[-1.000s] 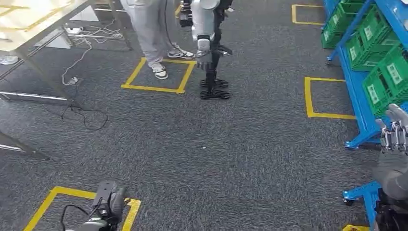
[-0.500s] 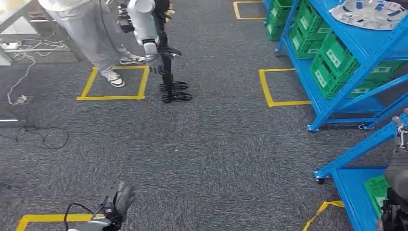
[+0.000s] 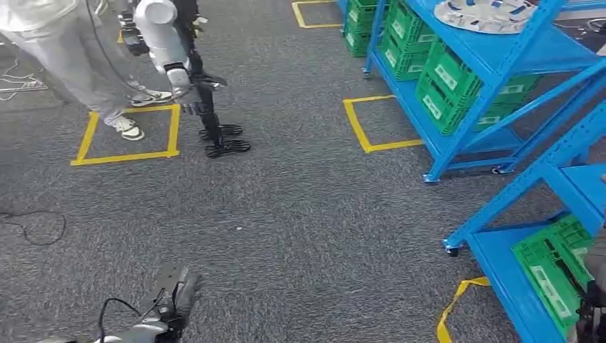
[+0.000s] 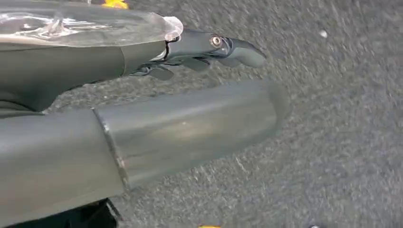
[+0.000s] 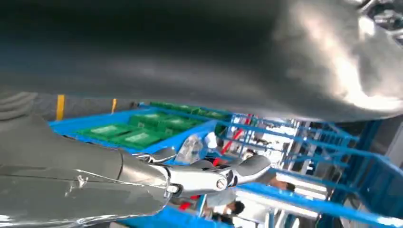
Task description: Take the parts from the cabinet and place them on the table.
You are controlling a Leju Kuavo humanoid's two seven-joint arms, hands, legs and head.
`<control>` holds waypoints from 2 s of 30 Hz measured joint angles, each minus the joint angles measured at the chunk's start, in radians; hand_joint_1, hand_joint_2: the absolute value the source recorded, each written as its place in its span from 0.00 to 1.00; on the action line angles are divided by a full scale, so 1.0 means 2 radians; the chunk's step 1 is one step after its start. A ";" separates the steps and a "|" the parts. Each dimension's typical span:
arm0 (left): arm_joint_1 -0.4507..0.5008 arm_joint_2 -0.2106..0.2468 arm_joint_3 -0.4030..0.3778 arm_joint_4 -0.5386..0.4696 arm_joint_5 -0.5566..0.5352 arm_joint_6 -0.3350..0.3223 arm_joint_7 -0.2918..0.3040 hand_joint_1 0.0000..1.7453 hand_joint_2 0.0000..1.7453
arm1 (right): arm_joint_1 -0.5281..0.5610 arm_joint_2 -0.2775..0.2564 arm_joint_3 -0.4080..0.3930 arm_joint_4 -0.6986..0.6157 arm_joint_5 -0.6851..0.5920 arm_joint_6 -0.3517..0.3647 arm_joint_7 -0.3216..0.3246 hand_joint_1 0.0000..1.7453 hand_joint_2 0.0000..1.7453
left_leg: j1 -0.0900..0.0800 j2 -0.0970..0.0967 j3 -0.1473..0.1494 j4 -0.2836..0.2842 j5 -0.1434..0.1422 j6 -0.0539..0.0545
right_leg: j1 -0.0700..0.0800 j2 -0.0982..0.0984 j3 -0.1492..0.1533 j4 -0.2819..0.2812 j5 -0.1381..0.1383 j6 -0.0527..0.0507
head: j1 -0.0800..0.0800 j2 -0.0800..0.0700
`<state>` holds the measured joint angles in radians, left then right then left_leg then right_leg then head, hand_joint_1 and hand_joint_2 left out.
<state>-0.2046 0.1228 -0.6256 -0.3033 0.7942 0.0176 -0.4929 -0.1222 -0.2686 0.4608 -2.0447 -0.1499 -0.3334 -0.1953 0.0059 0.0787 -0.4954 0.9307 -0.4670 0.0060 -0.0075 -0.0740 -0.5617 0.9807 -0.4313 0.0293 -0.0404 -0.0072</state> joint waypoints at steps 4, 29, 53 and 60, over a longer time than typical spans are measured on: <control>-0.001 0.000 0.000 0.000 0.002 0.000 0.000 0.00 0.00 | -0.004 0.000 0.001 0.000 -0.002 -0.004 -0.002 0.00 0.00 | -0.005 0.021 0.000 0.001 -0.002 -0.007 | 0.007 0.014 0.005 -0.009 -0.002 -0.010 | -0.003 0.000; 0.002 0.007 0.000 -0.002 0.013 -0.002 -0.003 0.00 0.00 | -0.023 0.005 0.018 0.017 -0.005 -0.017 -0.010 0.00 0.00 | 0.001 -0.010 -0.015 0.001 0.009 0.004 | -0.006 0.032 -0.033 0.065 -0.017 0.003 | -0.001 0.000; 0.004 0.016 0.000 -0.002 0.030 0.001 -0.012 0.00 0.00 | -0.058 0.022 0.033 0.057 -0.030 0.003 -0.027 0.00 0.00 | 0.004 -0.048 -0.025 0.003 0.017 0.007 | 0.001 0.054 -0.025 0.034 -0.024 -0.004 | -0.005 0.000; 0.008 0.016 0.000 -0.002 0.030 0.002 -0.012 0.00 0.00 | -0.058 0.022 0.034 0.065 -0.031 0.008 -0.027 0.00 0.00 | 0.002 -0.006 -0.020 0.004 0.011 0.005 | -0.003 0.024 -0.021 0.043 -0.007 0.001 | -0.003 0.000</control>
<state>-0.1884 0.1549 -0.6260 -0.3079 0.8541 0.0210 -0.5173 -0.2387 -0.2255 0.5283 -1.9142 -0.2121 -0.3166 -0.2487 0.0096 0.0672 -0.5352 0.9385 -0.4443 0.0162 -0.0133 -0.0250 -0.6040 1.0674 -0.4454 0.0317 -0.0473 -0.0072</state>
